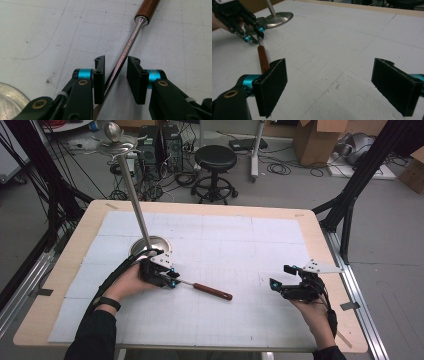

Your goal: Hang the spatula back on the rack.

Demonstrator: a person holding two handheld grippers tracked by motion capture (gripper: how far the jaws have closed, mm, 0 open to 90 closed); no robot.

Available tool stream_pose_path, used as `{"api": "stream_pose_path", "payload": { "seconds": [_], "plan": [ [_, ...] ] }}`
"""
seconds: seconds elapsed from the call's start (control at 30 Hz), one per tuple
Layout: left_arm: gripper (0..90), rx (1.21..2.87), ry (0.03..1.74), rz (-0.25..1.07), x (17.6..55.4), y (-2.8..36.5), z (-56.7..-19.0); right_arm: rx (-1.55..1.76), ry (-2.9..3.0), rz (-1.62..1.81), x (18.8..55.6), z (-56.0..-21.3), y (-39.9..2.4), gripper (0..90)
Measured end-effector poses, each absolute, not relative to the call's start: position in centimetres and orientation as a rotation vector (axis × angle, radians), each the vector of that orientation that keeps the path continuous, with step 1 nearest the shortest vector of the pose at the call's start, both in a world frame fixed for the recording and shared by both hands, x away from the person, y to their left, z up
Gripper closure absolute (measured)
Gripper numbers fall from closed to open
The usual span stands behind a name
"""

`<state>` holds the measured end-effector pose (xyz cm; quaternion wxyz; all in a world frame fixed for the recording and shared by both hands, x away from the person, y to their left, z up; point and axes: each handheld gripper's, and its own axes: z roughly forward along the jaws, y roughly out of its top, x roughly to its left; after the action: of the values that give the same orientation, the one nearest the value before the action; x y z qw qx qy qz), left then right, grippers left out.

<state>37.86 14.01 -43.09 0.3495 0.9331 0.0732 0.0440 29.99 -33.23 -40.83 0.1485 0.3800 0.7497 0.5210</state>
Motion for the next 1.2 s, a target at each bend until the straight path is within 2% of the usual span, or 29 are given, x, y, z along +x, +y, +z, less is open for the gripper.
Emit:
{"api": "stream_pose_path", "payload": {
  "seconds": [0.13,0.53,1.2],
  "plan": [
    [69.9,2.425,0.184,0.105,37.6,14.0,-43.0,1.092,2.157,1.5,30.0,-40.8,-33.2,12.6],
    [83.7,2.471,0.136,0.015,36.2,13.4,-42.6,1.097,2.158,1.504,30.0,-40.8,-33.2,12.7],
    [82.9,2.56,0.183,0.055,35.7,12.2,-42.1,1.103,2.164,1.502,30.1,-40.9,-33.1,13.1]
  ]
}}
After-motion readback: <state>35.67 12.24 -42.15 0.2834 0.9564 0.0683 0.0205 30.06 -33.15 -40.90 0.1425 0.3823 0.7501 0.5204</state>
